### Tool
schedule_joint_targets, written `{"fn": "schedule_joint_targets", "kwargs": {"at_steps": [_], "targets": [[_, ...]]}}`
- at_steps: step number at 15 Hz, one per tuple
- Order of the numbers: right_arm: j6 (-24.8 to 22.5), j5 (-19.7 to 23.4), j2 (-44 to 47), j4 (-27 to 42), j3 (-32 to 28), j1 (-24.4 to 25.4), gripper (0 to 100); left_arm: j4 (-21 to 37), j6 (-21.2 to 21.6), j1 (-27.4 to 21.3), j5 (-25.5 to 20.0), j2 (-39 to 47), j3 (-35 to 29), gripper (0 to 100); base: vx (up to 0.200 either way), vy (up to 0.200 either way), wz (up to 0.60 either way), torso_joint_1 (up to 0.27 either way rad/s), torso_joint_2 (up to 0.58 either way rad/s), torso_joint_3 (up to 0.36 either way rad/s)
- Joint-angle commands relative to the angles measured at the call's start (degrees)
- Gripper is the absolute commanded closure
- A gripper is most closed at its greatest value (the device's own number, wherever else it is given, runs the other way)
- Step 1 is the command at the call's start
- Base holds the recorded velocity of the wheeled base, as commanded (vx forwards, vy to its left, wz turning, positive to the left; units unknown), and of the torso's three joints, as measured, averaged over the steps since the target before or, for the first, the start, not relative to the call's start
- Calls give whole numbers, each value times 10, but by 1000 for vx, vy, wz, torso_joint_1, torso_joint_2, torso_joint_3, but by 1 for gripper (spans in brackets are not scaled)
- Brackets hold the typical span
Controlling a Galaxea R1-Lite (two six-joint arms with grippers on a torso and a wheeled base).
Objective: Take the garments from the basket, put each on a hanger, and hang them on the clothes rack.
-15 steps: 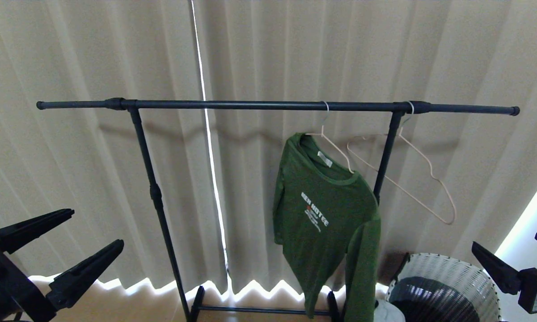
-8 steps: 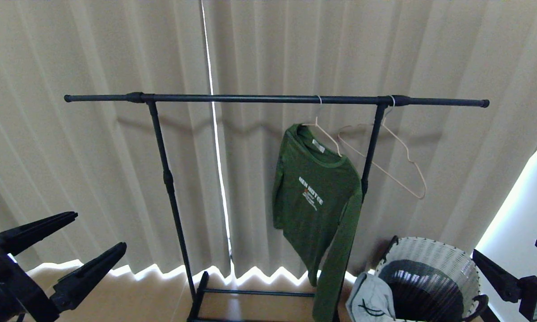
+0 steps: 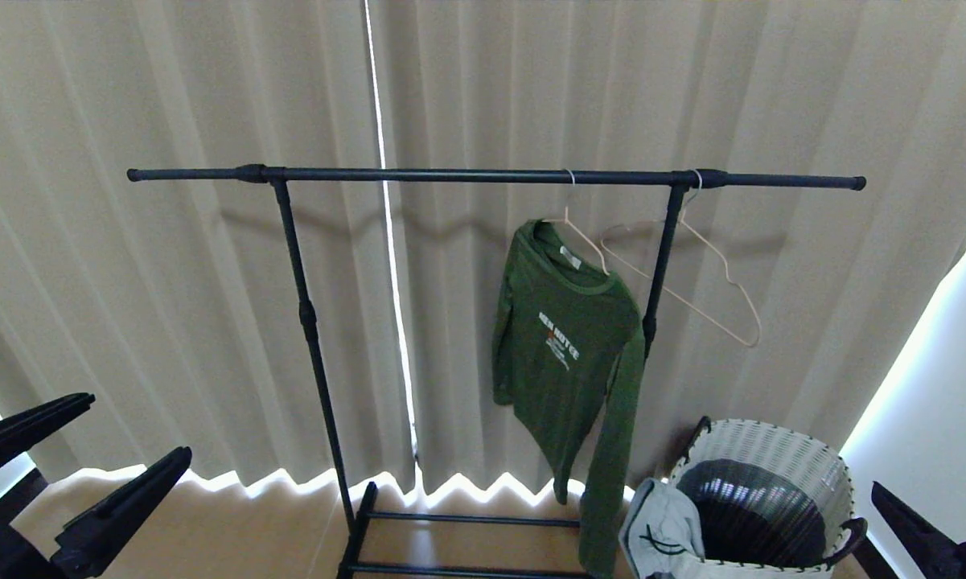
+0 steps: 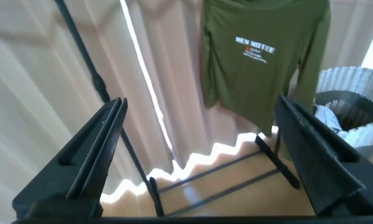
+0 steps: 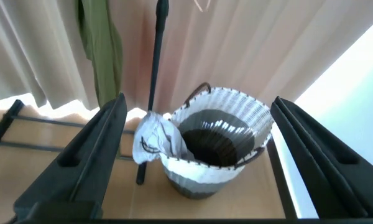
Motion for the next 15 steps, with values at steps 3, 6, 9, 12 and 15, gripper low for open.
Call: {"fn": "schedule_joint_targets", "kwargs": {"at_steps": [3, 6, 9, 12, 15], "targets": [[-3, -10, -36, 8, 49, -9, 0, 1, -2, 35, 19, -38, 43, 0, 0, 0, 0, 0, 0, 0], [-2, -8, -37, 49, 62, -34, 0, 2, -3, 35, 17, -26, 41, 0, 0, 0, 0, 0, 0, 0], [-1, 13, -70, 74, 62, -34, 0, 1, 0, 34, 16, 12, 31, 0, 0, 0, 0, 0, 0, 0], [-2, 23, -110, 114, 62, -34, 0, 0, -2, 34, 16, 25, 30, 0, 0, 0, 0, 0, 0, 0], [-1, 24, -127, 139, 62, -34, 0, 0, -1, 34, 16, 26, 32, 0, 0, 0, 0, 0, 0, 0]]}}
